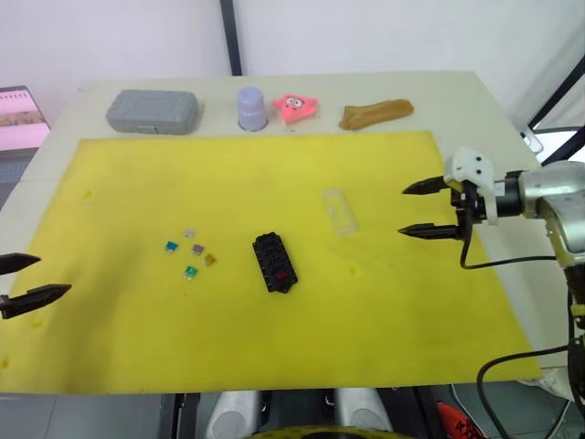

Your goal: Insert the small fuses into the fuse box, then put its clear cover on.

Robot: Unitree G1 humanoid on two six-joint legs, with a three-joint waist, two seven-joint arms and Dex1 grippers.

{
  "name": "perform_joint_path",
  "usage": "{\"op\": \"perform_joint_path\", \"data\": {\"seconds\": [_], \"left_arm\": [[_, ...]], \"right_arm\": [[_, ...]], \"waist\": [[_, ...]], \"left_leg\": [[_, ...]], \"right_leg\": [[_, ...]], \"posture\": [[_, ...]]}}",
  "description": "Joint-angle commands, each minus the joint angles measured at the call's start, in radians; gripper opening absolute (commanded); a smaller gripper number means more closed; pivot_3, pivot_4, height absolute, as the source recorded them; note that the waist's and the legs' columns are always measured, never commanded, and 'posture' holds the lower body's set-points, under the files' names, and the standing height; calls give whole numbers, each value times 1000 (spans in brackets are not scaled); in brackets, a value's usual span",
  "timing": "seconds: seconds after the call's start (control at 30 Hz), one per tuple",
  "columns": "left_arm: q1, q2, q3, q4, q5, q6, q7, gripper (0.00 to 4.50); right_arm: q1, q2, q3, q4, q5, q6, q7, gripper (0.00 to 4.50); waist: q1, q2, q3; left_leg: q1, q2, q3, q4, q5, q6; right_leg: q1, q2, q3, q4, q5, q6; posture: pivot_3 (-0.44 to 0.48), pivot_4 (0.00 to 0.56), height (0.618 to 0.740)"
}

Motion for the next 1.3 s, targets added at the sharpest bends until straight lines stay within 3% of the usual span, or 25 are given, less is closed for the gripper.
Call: {"op": "perform_joint_path", "data": {"seconds": [0.03,0.17,0.37,0.47,0.57,0.67,0.77,1.3], "left_arm": [[-49,9,-25,-16,-13,-11,2,4500],[-124,-5,-94,-52,-62,59,8,4500],[-305,-89,-280,-165,-307,409,3,4500],[-387,-140,-314,-122,-410,590,41,4500],[-449,-165,-355,-33,-436,703,68,4500],[-495,-171,-374,51,-452,785,82,3614],[-538,-174,-384,118,-476,862,84,2243],[-660,-226,-563,259,-439,915,47,2243]], "right_arm": [[-24,3,-33,-35,6,-12,-2,4417],[-52,44,-20,-92,19,7,-7,4417],[-138,193,58,-285,73,85,-1,4417],[-169,271,102,-365,91,116,-18,4417],[-191,345,153,-434,97,141,-41,4417],[-199,388,208,-474,64,136,-59,4500],[-203,401,223,-484,55,135,-67,4500],[-176,379,230,-518,56,157,-85,4500]], "waist": [[0,0,0],[0,0,0],[-4,0,0],[-1,0,0],[-1,-1,-1],[-1,-1,-1],[1,-1,-1],[-1,-1,-1]], "left_leg": [[0,0,0,0,0,0],[0,0,0,0,0,0],[-1,0,0,0,1,-1],[-1,0,0,1,3,-6],[-1,0,0,2,4,-6],[-1,0,-1,2,4,-7],[-1,-1,-1,3,4,-7],[-1,-1,-1,3,5,-8]], "right_leg": [[0,0,0,0,0,0],[0,0,0,0,0,0],[-1,0,0,1,0,0],[-2,1,0,2,0,0],[-2,1,0,4,0,0],[-3,1,0,7,0,0],[-3,1,0,7,0,0],[-3,1,0,7,0,0]], "posture": [[0,150,731],[0,150,731],[0,150,731],[0,150,731],[0,150,731],[0,150,731],[0,150,731],[0,150,731]]}}
